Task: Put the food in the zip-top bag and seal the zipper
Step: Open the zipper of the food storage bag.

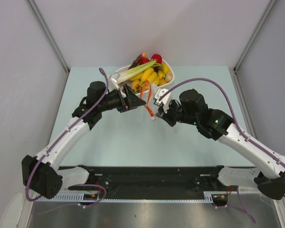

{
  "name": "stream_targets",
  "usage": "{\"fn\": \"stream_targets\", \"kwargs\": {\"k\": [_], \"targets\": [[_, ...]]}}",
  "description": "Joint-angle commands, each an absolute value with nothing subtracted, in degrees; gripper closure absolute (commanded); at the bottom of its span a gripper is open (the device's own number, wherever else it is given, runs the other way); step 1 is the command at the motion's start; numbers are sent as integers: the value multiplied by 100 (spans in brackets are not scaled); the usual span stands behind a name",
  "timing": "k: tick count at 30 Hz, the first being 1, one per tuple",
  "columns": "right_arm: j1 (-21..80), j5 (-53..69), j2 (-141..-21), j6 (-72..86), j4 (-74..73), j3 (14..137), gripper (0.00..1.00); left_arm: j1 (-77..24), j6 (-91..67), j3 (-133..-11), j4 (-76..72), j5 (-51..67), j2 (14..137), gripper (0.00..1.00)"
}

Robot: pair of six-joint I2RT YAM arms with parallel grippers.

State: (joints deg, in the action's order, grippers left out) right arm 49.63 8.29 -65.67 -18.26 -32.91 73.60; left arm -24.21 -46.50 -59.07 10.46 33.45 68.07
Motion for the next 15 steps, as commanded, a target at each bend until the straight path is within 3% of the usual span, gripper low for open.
{"fn": "stream_targets", "kwargs": {"k": [1, 4, 7, 8, 9, 11, 12, 13, 14, 15], "targets": [[5247, 993, -6565, -2091, -2848, 7374, 100, -2426, -4895, -6284, 949, 3603, 7197, 14], [5361, 792, -6697, -2162, -2725, 7374, 100, -2435, -5053, -6328, 897, 3735, 7400, 21], [5370, 616, -6846, -2171, -2514, 7374, 100, -2435, -5247, -6153, 748, 3972, 7427, 44], [5370, 563, -6890, -2093, -2470, 7374, 97, -2435, -5169, -6126, 756, 3990, 7401, 64], [5344, 510, -6925, -2066, -2487, 7365, 75, -2435, -5081, -6143, 765, 3947, 7392, 75], [5230, 562, -6943, -1778, -2618, 7374, 47, -2426, -4583, -6292, 1061, 3815, 7418, 100], [5134, 667, -6935, -1627, -2680, 7383, 22, -2426, -4414, -6502, 1237, 3606, 7427, 100], [4924, 755, -6900, -1478, -2785, 7400, 10, -2426, -4273, -6573, 1361, 3508, 7427, 100], [4817, 843, -6865, -1346, -2995, 7418, 2, -2426, -3923, -6661, 1467, 3385, 7418, 100], [4721, 974, -6829, -1075, -3084, 7461, 0, -2461, -3772, -6819, 1563, 3097, 7409, 100]]}}
